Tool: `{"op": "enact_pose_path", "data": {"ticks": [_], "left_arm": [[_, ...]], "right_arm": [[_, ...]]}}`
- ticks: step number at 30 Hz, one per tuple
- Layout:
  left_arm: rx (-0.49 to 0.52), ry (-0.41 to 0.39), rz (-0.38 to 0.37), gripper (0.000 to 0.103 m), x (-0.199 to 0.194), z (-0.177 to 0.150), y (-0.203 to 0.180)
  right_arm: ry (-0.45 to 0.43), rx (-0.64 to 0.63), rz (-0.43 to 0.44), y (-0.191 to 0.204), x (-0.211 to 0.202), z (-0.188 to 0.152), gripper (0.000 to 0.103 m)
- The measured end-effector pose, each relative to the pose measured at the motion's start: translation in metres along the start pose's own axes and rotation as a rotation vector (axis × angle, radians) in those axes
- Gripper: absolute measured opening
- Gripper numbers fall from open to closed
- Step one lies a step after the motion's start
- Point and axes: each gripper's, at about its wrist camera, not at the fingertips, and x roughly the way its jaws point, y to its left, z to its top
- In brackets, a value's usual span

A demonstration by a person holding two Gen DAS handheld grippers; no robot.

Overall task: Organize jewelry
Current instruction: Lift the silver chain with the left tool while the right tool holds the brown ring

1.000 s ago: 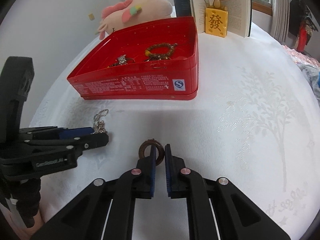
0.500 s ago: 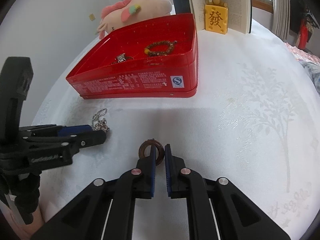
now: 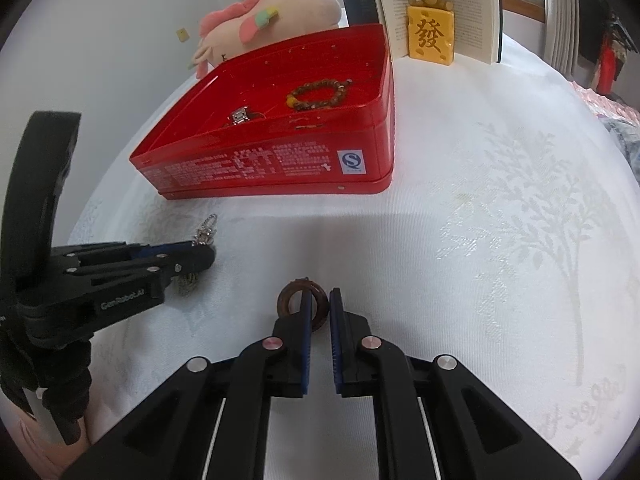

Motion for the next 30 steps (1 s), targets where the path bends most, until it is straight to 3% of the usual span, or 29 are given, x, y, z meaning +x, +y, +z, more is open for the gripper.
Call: {"op": "enact_pose_path", "data": {"ticks": [6,16,24,30], "left_arm": [[-0.036,-0.021,-0.054,0.01,-0.009,-0.009,0.011],[-0.057,-0.133,-0.097,0.01,-0.054,-0.021,0.029],[-0.018,-0.045,-0.07,0.011,-0.025,-0.022,0.026],[0.004,-0.03,-0.057,0.013,-0.022,-0.022,0.023]], "right_arm": [[-0.002,0.006,0.006,-0.001,0.0,0.0,0.008],[-0.023,0.003,0.026,0.007,-0.005,0.002,0.008],[-0.01,-0.006,0.024,0.012,-0.001,0.002,0.008],[-0.004,-0.007,0.021,0.012,0.002,0.004,0.008]]}}
